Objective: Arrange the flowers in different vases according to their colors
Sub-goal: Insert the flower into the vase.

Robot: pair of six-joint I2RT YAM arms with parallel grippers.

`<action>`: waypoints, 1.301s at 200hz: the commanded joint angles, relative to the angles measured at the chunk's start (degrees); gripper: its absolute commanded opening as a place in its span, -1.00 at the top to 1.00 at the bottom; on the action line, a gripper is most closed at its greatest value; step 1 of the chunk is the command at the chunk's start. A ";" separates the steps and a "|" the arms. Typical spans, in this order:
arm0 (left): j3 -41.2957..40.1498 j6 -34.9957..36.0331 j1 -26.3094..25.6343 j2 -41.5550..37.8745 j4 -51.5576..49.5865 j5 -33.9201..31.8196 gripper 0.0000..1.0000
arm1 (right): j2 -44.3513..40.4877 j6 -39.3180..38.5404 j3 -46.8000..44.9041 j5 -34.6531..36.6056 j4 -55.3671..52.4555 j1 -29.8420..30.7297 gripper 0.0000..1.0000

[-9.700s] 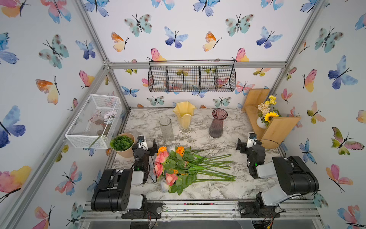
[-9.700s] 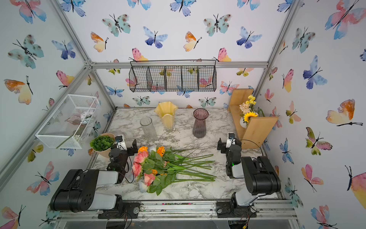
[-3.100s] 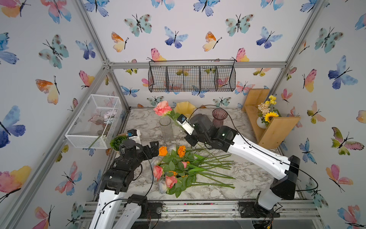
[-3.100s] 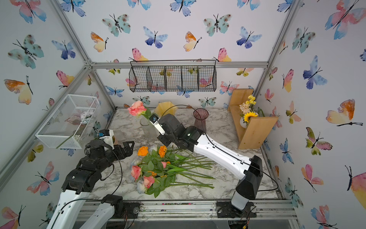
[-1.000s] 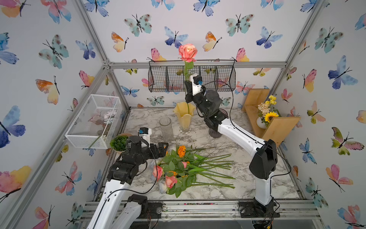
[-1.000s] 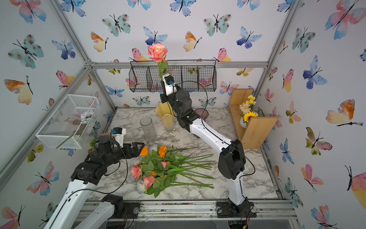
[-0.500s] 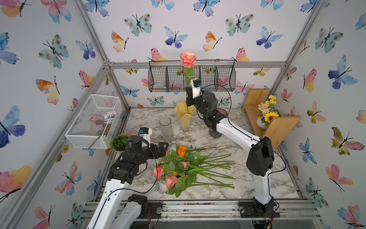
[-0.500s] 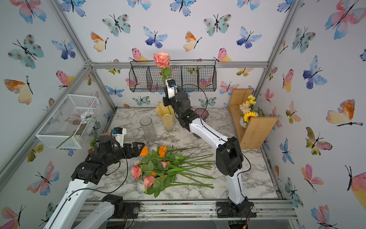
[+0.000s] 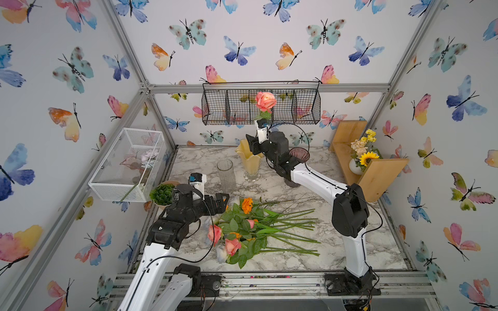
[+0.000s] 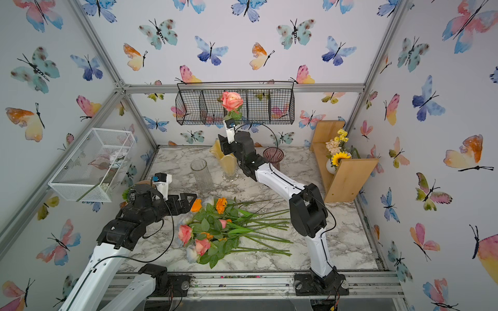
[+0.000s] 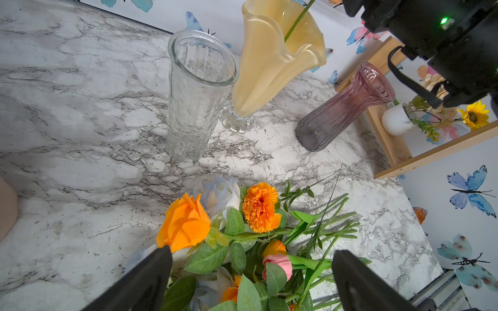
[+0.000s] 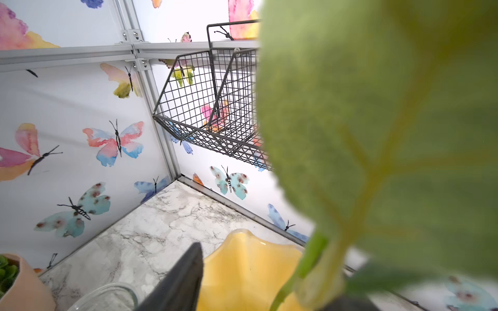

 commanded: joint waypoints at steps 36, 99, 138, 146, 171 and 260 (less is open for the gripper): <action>-0.09 0.18 -0.04 -0.74 0.48 -1.23 -0.97 | 5.52 -3.10 17.95 1.45 -17.65 0.05 -0.67; -0.09 0.10 -0.04 -0.81 0.48 -1.22 -0.97 | 8.75 -1.55 25.22 3.93 -27.39 -0.46 -0.97; -0.17 0.09 -0.04 -1.14 0.48 -1.44 -0.97 | 9.66 -0.04 27.44 3.53 -31.33 -0.85 -0.97; -0.17 0.14 -0.04 -1.23 0.39 -1.44 -0.97 | 10.91 0.81 30.08 3.26 -34.09 -1.36 -0.97; -0.19 0.10 -0.04 -1.14 0.39 -1.35 -0.97 | 12.27 3.99 33.11 1.02 -38.14 -3.51 -0.97; -0.17 0.09 -0.04 -1.23 0.41 -1.53 -0.97 | 9.52 5.70 30.85 -0.57 -42.20 -4.08 -0.97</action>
